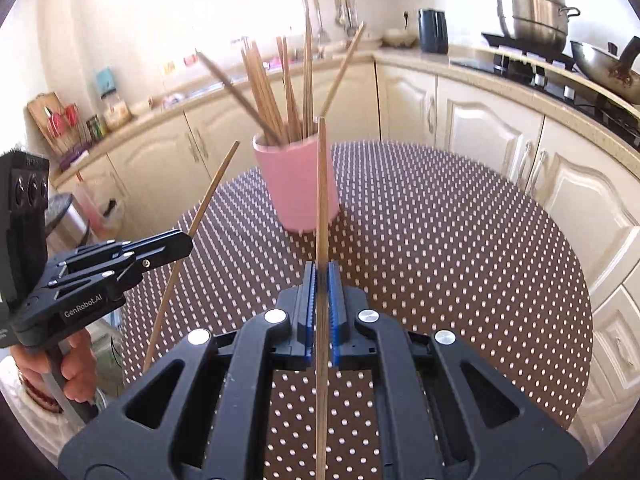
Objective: Organize utensils
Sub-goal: 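Lift both held chopsticks up over the pink cup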
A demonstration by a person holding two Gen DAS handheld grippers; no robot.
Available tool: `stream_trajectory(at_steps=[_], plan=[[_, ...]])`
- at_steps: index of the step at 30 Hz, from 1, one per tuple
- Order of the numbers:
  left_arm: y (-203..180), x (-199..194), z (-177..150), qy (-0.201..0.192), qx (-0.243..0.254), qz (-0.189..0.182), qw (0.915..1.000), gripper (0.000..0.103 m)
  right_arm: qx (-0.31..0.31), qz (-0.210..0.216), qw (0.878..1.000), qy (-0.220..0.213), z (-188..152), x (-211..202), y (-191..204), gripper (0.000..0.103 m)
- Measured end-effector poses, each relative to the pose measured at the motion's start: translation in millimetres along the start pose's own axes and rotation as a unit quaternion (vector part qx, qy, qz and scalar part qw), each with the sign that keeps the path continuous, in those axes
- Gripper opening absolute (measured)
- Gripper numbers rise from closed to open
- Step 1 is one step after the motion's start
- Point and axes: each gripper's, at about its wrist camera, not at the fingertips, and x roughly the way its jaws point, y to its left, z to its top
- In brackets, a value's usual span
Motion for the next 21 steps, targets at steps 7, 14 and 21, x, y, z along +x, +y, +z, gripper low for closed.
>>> stream_trajectory(at_steps=[7, 14, 21], plan=[[0, -8, 18, -0.061, 0.0, 0.011, 0.9981, 0.006, 0.015, 0.017, 0.999, -0.047, 24, -3, -1, 0.006], [-11, -14, 47, -0.147, 0.023, 0.028, 0.9885, 0.006, 0.023, 0.027, 0.994, -0.102, 51, -11, -5, 0.006], [-18, -5, 81, -0.208, 0.032, 0.031, 0.9772, 0.006, 0.011, 0.012, 0.985, -0.175, 81, -18, -4, 0.006]])
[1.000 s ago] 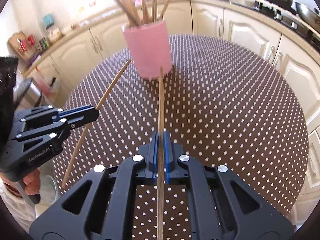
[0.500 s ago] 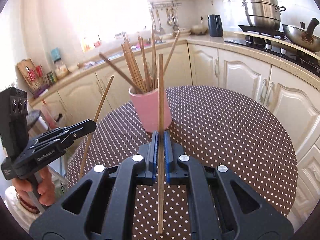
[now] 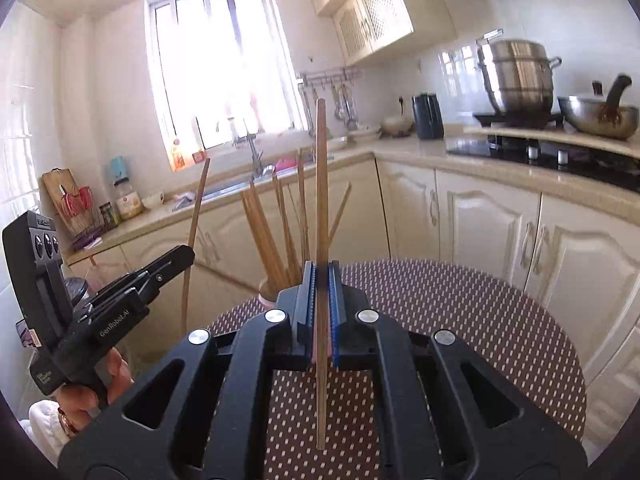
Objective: Organize utensils
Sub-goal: 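Lift both held chopsticks up over the pink cup, then open the left tool over the cup while the right tool releases its chopstick into it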
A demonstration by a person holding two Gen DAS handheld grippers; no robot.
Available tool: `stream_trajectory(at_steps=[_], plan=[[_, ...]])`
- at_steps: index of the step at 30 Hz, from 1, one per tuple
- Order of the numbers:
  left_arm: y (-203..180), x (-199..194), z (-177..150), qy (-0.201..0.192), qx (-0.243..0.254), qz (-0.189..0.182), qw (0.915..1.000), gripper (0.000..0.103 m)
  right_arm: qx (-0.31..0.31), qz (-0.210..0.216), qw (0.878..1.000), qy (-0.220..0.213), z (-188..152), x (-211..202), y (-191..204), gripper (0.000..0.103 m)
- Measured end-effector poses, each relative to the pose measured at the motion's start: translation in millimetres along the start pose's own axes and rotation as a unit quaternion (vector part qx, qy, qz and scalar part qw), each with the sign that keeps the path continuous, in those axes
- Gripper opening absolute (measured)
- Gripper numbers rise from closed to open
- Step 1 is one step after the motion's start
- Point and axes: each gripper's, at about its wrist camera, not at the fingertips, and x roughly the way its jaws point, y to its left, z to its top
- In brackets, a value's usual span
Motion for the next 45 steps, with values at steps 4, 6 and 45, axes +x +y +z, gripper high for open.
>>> stream_trajectory(at_steps=[4, 6, 45], plan=[[2, 13, 15, -0.034, -0.005, 0.002, 0.9994, 0.006, -0.003, -0.001, 0.999, -0.041, 16, 7, 1, 0.006], [4, 21, 24, -0.052, -0.013, -0.001, 0.9985, 0.006, -0.002, 0.001, 0.998, -0.059, 25, 12, 0, 0.006], [36, 103, -13, -0.001, -0.033, 0.003, 0.9995, 0.006, -0.056, 0.028, 0.997, -0.034, -8, 102, 20, 0.007]])
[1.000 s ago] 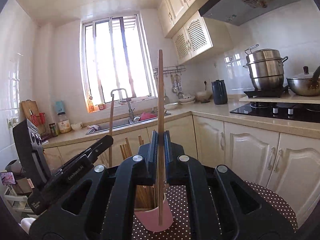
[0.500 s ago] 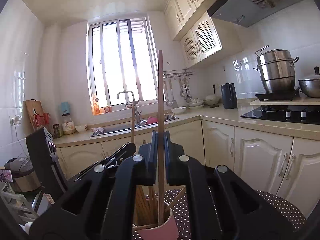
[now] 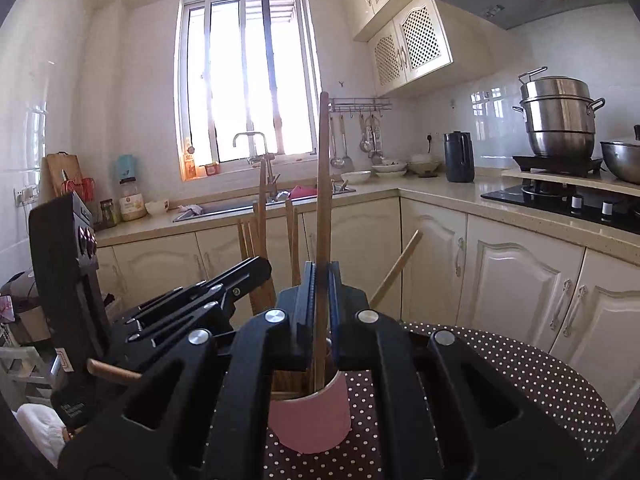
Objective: Organize utensils
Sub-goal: 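Open the left tool over the cup while the right tool releases its chopstick into it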
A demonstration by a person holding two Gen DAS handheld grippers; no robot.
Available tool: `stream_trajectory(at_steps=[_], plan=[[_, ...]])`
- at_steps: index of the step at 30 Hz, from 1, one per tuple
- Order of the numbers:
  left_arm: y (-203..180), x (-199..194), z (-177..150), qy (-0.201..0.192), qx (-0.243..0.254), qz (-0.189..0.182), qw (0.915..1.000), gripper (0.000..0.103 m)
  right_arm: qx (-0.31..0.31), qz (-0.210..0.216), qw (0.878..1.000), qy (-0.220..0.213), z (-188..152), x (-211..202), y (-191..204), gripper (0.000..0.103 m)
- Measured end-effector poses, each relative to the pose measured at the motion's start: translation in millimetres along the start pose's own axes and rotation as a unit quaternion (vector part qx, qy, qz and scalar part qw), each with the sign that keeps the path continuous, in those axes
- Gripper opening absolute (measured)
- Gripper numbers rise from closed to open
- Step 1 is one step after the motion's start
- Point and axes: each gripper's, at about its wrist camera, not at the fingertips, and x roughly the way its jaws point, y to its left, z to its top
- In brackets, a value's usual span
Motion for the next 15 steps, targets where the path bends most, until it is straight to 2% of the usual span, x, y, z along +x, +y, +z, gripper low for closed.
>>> stream_trajectory(at_steps=[3, 7, 8, 9, 13, 15], plan=[[-1, 3, -7, 0.039, 0.009, -0.003, 0.9992, 0.006, -0.002, 0.006, 1.0, 0.01, -6, -1, 4, 0.007], [-1, -6, -9, 0.051, 0.006, -0.004, 0.9987, 0.007, -0.001, -0.002, 1.0, 0.005, -1, -13, 10, 0.007], [0, -10, -8, 0.051, 0.005, -0.005, 0.9987, 0.015, 0.0, -0.006, 1.0, 0.002, 2, -17, 10, 0.007], [0, -14, -7, 0.05, 0.005, -0.003, 0.9988, 0.032, 0.001, -0.01, 1.0, 0.0, 5, -21, 10, 0.007], [-3, -40, 2, 0.032, 0.013, 0.007, 0.9994, 0.041, -0.002, -0.023, 1.0, -0.012, 13, -41, 14, 0.009], [-5, -51, 5, 0.03, 0.015, 0.012, 0.9994, 0.052, -0.001, -0.035, 0.999, -0.015, 14, -51, 16, 0.015]])
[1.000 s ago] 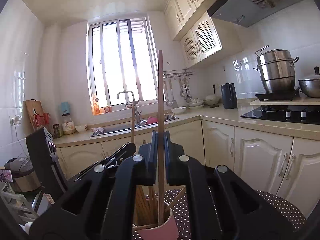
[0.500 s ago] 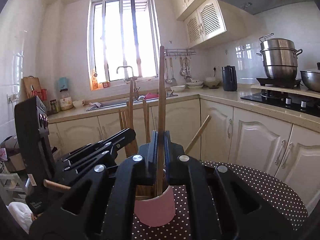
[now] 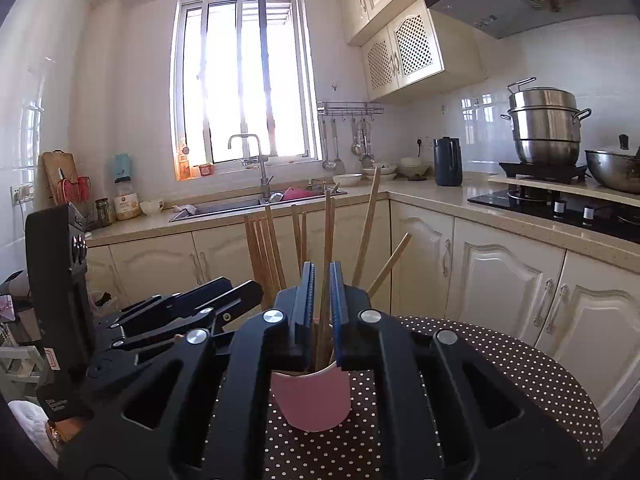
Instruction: Organize utensils
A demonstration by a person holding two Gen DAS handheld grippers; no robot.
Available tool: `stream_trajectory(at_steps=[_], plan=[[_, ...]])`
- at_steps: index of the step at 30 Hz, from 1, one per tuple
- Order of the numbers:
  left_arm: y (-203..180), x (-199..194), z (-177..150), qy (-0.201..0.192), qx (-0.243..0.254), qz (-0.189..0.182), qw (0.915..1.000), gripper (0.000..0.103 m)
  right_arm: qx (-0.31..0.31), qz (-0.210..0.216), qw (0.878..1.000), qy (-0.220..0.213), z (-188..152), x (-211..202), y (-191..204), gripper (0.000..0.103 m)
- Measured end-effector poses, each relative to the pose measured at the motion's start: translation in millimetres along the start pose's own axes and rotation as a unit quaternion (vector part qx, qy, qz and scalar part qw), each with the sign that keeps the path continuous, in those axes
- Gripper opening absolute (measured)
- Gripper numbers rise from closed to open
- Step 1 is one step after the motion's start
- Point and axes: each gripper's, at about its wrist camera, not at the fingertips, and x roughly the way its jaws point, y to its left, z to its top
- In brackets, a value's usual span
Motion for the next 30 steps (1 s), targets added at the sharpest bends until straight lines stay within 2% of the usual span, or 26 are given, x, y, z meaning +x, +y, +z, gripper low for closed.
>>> stream_trajectory(at_steps=[2, 6, 8, 11, 12, 14, 17, 18, 23, 27, 30], plan=[[-2, -17, 3, -0.01, 0.003, 0.009, 0.9999, 0.057, 0.007, 0.002, 1.0, 0.001, 1, -13, 1, 0.017], [-13, -52, 14, -0.013, 0.018, 0.021, 0.9995, 0.064, 0.002, -0.021, 1.0, -0.005, 2, -45, 10, 0.017], [-20, -72, 18, -0.023, 0.026, 0.029, 0.999, 0.067, 0.002, -0.032, 0.999, -0.008, 4, -63, 15, 0.02], [-33, -105, 23, -0.042, 0.037, 0.026, 0.9981, 0.071, 0.0, -0.042, 0.999, -0.022, 6, -98, 26, 0.04], [-38, -119, 23, -0.048, 0.041, 0.026, 0.9977, 0.071, -0.002, -0.05, 0.998, -0.028, 6, -110, 31, 0.057], [-47, -139, 25, -0.056, 0.047, 0.014, 0.9972, 0.073, -0.007, -0.049, 0.998, -0.043, 6, -134, 40, 0.058], [-61, -175, 25, -0.081, 0.062, 0.017, 0.9946, 0.08, -0.01, -0.054, 0.997, -0.054, 5, -163, 51, 0.06], [-65, -185, 24, -0.088, 0.066, 0.017, 0.9938, 0.081, -0.01, -0.06, 0.996, -0.058, 5, -171, 54, 0.063], [-86, -231, 19, -0.101, 0.088, 0.007, 0.991, 0.081, -0.007, -0.06, 0.996, -0.072, 1, -210, 66, 0.069], [-102, -259, 10, -0.108, 0.116, 0.025, 0.987, 0.081, -0.008, -0.064, 0.995, -0.081, -3, -236, 76, 0.071], [-109, -278, 3, -0.113, 0.118, 0.029, 0.9862, 0.081, 0.0, -0.071, 0.994, -0.085, -7, -254, 80, 0.074]])
